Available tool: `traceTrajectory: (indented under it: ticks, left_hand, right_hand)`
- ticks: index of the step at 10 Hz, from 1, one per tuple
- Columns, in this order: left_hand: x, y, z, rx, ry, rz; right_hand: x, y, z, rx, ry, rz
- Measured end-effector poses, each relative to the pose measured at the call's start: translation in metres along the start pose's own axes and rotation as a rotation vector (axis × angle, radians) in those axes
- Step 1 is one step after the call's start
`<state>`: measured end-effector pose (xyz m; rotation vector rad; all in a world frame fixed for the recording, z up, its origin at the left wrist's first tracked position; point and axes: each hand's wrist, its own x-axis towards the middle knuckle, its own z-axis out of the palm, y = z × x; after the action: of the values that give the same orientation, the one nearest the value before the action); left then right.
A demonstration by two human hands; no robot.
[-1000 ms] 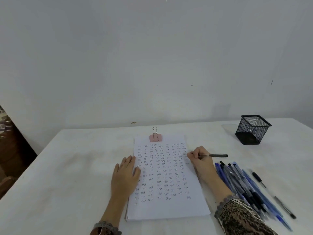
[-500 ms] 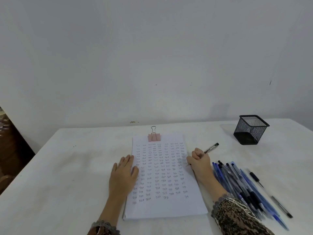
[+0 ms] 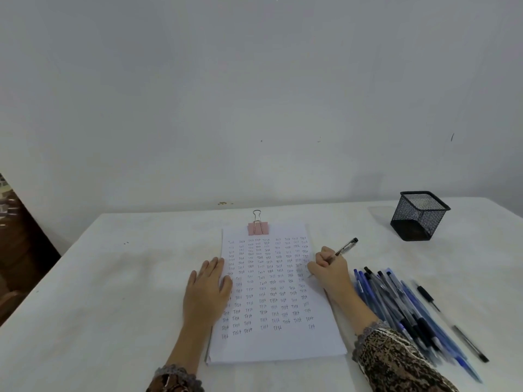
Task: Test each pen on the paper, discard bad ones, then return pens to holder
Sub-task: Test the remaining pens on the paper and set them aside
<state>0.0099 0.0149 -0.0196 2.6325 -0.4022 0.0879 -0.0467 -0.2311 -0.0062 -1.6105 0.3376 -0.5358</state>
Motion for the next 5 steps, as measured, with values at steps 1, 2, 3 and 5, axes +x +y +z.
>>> traceTrajectory:
  ticks: [1,2,3,5]
  left_hand:
    - [-0.0004,0.0006,-0.0005,-0.004,0.003,0.0]
    - [-0.0002,0.0006,-0.001,-0.006,0.007,0.005]
    - [0.0003,0.0003,-0.001,-0.01,0.006,0.002]
    - [-0.0002,0.0001,-0.0002,-0.018,0.013,0.008]
  right_hand:
    - [-0.0011,-0.001,-0.0014,0.008,-0.003,0.0]
    - [-0.0013,0.0004,-0.0019,-0.021,0.065,-0.015]
    - [0.0002,-0.0001,-0.0004,-0.039,0.058,-0.011]
    - [-0.0014,-0.0021,-0.0008,-0.056,0.062,-0.01]
